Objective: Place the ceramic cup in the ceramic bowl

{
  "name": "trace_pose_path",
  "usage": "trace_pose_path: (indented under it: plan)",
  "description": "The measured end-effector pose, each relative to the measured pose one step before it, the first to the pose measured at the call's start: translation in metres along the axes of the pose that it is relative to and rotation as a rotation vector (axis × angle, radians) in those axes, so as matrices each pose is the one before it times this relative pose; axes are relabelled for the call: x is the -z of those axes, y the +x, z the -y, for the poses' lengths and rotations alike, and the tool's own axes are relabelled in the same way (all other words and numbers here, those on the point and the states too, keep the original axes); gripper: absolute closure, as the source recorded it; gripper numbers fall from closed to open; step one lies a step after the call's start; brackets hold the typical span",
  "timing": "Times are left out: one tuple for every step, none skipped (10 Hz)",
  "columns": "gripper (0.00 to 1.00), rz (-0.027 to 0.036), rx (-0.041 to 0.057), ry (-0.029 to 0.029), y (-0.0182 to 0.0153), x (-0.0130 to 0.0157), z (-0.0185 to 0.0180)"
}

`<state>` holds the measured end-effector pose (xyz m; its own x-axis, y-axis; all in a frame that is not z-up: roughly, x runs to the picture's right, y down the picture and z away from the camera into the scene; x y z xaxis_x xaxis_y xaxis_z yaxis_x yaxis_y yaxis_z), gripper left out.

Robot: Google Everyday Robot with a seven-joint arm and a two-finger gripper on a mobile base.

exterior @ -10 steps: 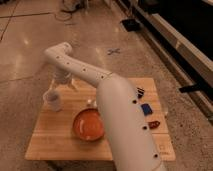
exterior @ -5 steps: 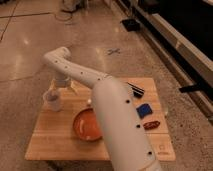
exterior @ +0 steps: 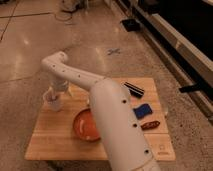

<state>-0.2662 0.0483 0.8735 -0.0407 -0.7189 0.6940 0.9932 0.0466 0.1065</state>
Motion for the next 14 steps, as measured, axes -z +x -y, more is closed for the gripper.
trace_pose_path:
  plan:
    - [0.63,0.00938,-0.00388,0.01041,-0.00178,0.00012,0.00249]
    - [0.72,0.00988,-0.00509,0.01161,-0.00154,0.00135,0.00211]
    - [0.82,0.01664,-0.00709,0.01024,-0.00276,0.00321,0.00113]
    - [0.94,0.00778,-0.01299,0.02364,0.00068,0.00697,0.00093]
    - [0.99,0.00458,-0.01096,0.01255,0.00046,0.00807,-0.00227]
    - [1.00,-0.00175,-0.01106,0.01763,0.00140,0.01019,-0.00207]
    - [1.00,-0.00477,-0.01231,0.01291,0.00197,0.01096,-0.00512]
    - [1.00,-0.00590,-0.01656,0.00897,0.00212,0.01320,-0.00875]
    - [1.00,-0.00191,-0.01353,0.00023,0.00084,0.01047,-0.00927]
    - [1.00,-0.00995,-0.02227,0.00014,0.00201,0.01691,-0.01708]
    - [1.00,-0.00678,-0.01307,-0.00246,0.00031,0.01028,-0.01187]
    - [1.00,-0.00309,-0.00799,-0.00372,-0.00178,0.00758,-0.00960]
    - [1.00,-0.00228,-0.00736,-0.00622,-0.00573,0.00855,-0.01280]
    - [1.00,0.00330,-0.00846,-0.00750,-0.01183,0.00697,-0.01381]
